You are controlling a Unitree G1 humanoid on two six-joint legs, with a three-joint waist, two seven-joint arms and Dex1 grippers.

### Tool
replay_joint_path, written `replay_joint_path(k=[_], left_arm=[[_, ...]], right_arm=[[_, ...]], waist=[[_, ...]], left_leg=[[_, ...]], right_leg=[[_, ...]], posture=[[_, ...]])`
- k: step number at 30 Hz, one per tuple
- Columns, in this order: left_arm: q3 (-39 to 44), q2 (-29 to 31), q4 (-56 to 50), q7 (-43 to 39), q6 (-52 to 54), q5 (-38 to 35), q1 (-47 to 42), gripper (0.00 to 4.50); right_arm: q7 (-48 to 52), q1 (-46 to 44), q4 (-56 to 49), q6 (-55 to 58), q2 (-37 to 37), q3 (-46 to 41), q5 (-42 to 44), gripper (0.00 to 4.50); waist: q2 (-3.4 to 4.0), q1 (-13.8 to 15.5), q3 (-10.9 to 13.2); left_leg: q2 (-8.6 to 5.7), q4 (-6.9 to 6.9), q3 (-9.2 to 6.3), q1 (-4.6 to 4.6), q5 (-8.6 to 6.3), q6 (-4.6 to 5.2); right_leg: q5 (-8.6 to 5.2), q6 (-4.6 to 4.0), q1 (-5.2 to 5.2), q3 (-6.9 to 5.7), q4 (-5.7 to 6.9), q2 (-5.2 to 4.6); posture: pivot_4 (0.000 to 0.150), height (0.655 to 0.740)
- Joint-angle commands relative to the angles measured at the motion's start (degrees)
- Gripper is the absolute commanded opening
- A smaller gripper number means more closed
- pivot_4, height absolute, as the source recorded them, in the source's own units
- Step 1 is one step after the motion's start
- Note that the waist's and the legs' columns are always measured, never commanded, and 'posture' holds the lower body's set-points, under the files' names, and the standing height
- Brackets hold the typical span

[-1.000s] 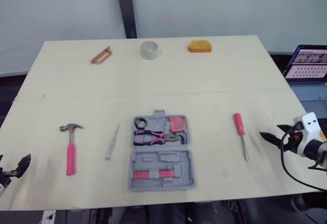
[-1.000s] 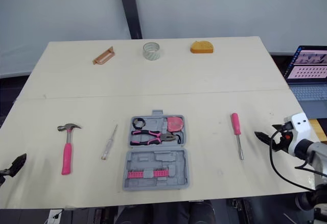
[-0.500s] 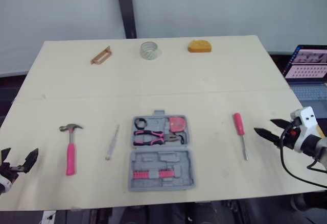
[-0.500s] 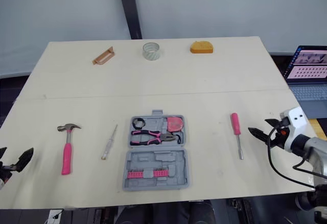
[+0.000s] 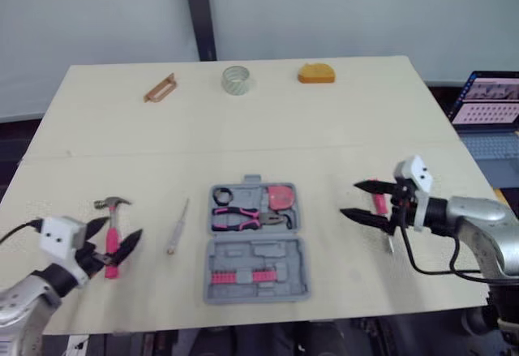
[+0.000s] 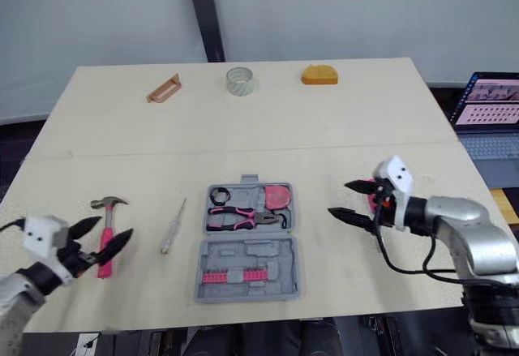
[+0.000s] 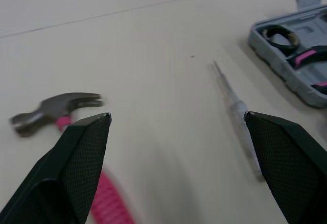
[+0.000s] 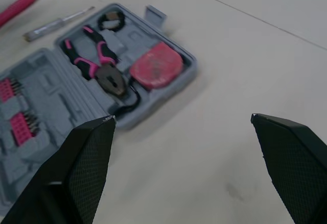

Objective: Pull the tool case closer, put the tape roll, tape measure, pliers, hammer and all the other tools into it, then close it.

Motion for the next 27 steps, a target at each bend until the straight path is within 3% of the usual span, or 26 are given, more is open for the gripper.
replay_joint_path(k=[1, 14, 27], left_arm=[[-3.25, -2.29, -4.58, 3.58, 1.40, 1.32, -0.21, 4.47], [-12.55, -10.61, -7.88, 15.93, 1.87, 11.41, -0.29, 4.47], [-16.50, -16.48, 4.77, 20.07, -7.38, 17.97, -5.13, 4.47]], right_arm=[[2.86, -3.20, -5.17, 0.72, 0.40, 3.25, 1.71, 4.48], [6.61, -9.22, -5.03, -1.96, 2.72, 10.48, -0.39, 4.48], [8.54, -11.67, -6.34, -1.72, 2.23, 10.88, 0.10, 4.48]], waist=[[-0.01, 0.04, 0.00], [-0.07, 0.59, 0.01], [-0.07, 1.21, 0.01]], left_leg=[[0.00, 0.00, -0.03, -0.01, 0.00, 0.00], [0.00, 0.26, -0.09, -0.14, -0.01, 0.02], [0.00, 0.42, -0.09, -0.20, -0.05, 0.05]], right_leg=[[0.00, 0.00, 0.00, -0.02, 0.00, 0.01], [0.03, -0.03, 0.01, -0.04, 0.01, 0.00], [0.04, -0.04, 0.01, -0.05, 0.04, 0.01]], posture=[[0.150, 0.7400], [0.150, 0.7400], [0.150, 0.7400]])
